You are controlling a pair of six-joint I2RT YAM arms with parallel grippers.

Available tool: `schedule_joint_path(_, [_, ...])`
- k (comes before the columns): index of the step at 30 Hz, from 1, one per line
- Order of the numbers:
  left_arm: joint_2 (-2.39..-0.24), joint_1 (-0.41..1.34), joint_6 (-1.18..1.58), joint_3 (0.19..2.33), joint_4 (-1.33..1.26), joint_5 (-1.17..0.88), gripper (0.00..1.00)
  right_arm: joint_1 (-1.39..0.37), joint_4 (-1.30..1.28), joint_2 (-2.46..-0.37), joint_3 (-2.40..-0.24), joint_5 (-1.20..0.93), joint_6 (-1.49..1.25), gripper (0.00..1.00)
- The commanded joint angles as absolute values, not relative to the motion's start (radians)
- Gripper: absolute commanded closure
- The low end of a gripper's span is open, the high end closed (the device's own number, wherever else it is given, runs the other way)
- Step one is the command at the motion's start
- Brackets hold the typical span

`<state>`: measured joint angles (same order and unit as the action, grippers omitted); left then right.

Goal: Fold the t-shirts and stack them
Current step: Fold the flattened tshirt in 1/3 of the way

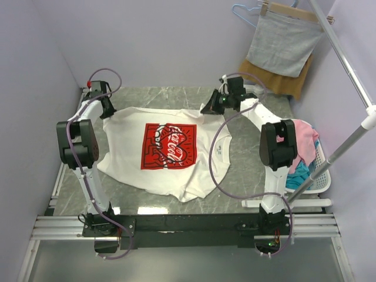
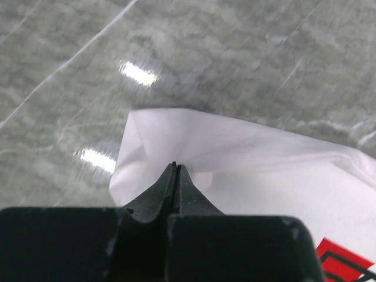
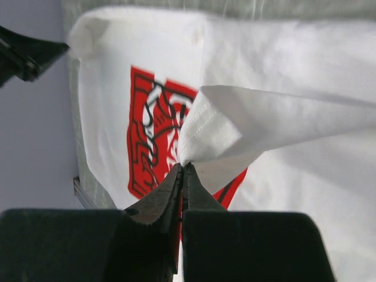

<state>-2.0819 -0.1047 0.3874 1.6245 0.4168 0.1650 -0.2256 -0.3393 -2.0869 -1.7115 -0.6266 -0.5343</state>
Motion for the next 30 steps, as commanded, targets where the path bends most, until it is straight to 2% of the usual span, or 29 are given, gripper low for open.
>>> schedule_joint_path(1, [-1.947,-0.094,0.394,1.585,0.377,0.205,0.99,-0.27,-0.29,-1.864,-1.577,-0.578,-0.508,1.0])
schedule_joint_path(11, [-1.948,-0.067,0.367,1.647,0.482,0.29,0.99,-0.301,-0.218,-1.672,-1.326,-0.546,-0.548,1.0])
schedule_joint_path(17, [-2.009,-0.067,0.33,1.743,0.613,0.472,0.99,-0.307,-0.265,-1.62,-1.276,-0.529,-0.526,1.0])
schedule_joint_path(22, [-2.025,-0.068,0.299,1.727,0.629,0.606,0.99,-0.336,-0.314,-1.552,-1.185,-0.47,-0.509,1.0])
schedule_joint_path(30, [-2.123,-0.058,0.305,1.764,0.773,0.595,0.99,-0.35,-0.377,-1.578,-1.118,-0.387,-0.496,1.0])
